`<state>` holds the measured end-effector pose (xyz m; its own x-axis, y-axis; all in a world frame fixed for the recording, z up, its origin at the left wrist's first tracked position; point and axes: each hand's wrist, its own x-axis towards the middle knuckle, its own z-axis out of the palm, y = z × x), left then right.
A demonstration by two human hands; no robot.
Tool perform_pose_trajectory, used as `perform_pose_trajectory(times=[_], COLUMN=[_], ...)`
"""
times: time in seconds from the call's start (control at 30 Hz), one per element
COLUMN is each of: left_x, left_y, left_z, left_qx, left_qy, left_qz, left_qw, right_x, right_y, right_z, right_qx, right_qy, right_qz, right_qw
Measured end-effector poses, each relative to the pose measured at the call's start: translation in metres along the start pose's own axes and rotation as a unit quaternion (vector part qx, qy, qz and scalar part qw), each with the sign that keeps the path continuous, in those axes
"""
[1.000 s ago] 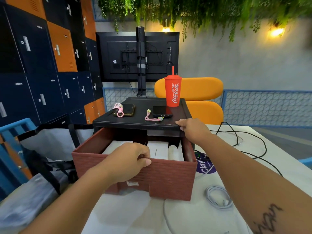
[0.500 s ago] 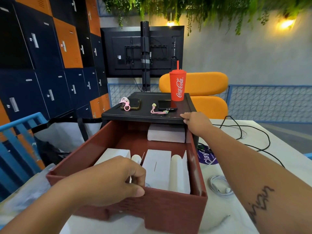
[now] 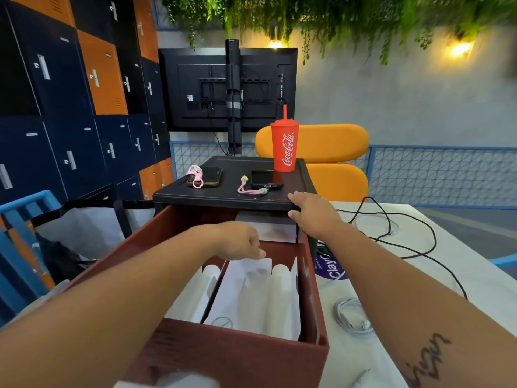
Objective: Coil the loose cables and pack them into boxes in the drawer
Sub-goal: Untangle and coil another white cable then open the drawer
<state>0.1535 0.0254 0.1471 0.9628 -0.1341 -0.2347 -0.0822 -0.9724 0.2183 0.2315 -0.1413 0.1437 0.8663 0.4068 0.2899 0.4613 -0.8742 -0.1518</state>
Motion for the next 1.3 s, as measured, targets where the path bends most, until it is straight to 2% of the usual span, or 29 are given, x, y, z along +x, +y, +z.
perform_pose_trajectory(times=[0.2, 0.4, 0.77, 0.83, 0.9, 0.97, 1.03, 1.1, 1.2, 1.23, 1.3], left_x=[0.051, 0.065, 0.029, 0.017, 0.004, -0.015, -0.036, -0.059, -0.086, -0.093, -0.105], left_y=[0.011, 0.019, 0.026, 0.021, 0.015, 0.012, 0.009, 0.008, 0.008, 0.012, 0.021], left_z=[0.012, 0.023, -0.01, -0.021, -0.034, -0.049, -0.065, -0.076, -0.076, -0.073, -0.063], left_qx=[0.092, 0.039, -0.075, -0.103, -0.137, -0.17, -0.208, -0.258, -0.323, -0.356, -0.429], left_qy=[-0.074, -0.142, -0.144, -0.12, -0.089, -0.043, 0.019, 0.082, 0.171, 0.199, 0.238], left_qz=[-0.08, -0.15, -0.173, -0.177, -0.175, -0.164, -0.151, -0.13, -0.117, -0.113, -0.106], left_qw=[0.99, 0.978, 0.972, 0.972, 0.971, 0.971, 0.966, 0.954, 0.924, 0.906, 0.865], right_x=[0.006, 0.009, 0.01, 0.009, 0.003, -0.009, -0.028, -0.054, -0.099, -0.112, -0.135], right_y=[0.006, 0.01, 0.012, 0.014, 0.014, 0.011, 0.005, 0.0, -0.007, -0.008, -0.008], right_z=[0.006, 0.012, 0.01, 0.008, 0.003, -0.003, -0.009, -0.017, -0.034, -0.038, -0.038], right_qx=[0.006, 0.013, 0.017, 0.04, 0.111, 0.227, 0.345, 0.478, 0.653, 0.683, 0.71], right_qy=[0.012, 0.03, 0.013, -0.002, 0.006, 0.045, 0.077, 0.071, 0.055, 0.055, 0.062], right_qz=[-0.017, -0.022, -0.022, -0.021, -0.013, 0.008, 0.032, 0.062, 0.065, 0.065, 0.049], right_qw=[1.0, 0.999, 1.0, 0.999, 0.994, 0.973, 0.935, 0.873, 0.753, 0.725, 0.7])
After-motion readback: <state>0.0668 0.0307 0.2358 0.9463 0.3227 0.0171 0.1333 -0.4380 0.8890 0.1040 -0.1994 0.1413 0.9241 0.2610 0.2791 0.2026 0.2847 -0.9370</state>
